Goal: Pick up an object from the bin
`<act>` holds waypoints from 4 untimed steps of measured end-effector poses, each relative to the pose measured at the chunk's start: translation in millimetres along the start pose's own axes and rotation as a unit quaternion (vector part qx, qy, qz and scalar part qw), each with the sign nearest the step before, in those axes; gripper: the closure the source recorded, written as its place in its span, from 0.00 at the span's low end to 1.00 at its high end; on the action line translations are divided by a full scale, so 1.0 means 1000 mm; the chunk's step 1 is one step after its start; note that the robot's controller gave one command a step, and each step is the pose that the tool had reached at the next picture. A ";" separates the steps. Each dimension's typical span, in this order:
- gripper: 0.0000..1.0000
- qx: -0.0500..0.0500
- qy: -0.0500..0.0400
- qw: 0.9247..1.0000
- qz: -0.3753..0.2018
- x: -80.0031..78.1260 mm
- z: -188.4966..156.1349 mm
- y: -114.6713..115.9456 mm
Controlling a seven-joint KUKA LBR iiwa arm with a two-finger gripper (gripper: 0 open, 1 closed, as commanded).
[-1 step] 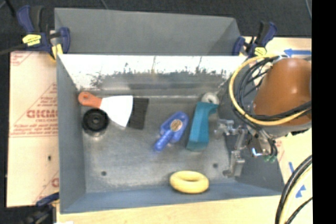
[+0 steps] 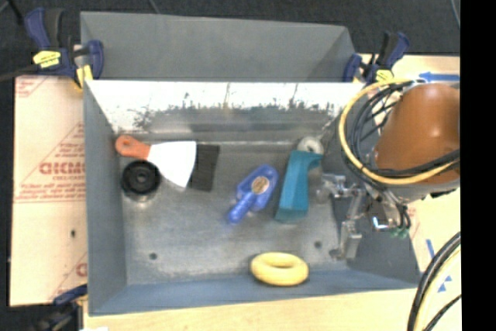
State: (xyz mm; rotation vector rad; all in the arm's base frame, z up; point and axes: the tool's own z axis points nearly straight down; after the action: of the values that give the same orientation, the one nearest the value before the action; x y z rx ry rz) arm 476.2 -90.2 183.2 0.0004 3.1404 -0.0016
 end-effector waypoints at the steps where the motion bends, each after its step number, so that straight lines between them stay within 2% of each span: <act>1: 0.00 0.000 -0.004 1.000 0.008 -0.003 0.044 0.017; 2: 0.00 0.001 -0.001 0.998 -0.057 -0.009 0.073 0.035; 3: 0.00 0.001 -0.002 0.991 -0.134 -0.030 0.081 0.051; 4: 0.00 0.001 -0.004 0.998 -0.057 -0.023 0.092 0.091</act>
Offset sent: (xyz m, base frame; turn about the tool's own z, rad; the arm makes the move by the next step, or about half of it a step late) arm 0.0156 0.0547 -0.0902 -0.2793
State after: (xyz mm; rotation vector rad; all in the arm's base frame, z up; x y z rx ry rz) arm 498.9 1.0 91.3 -0.1769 3.1275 -0.0051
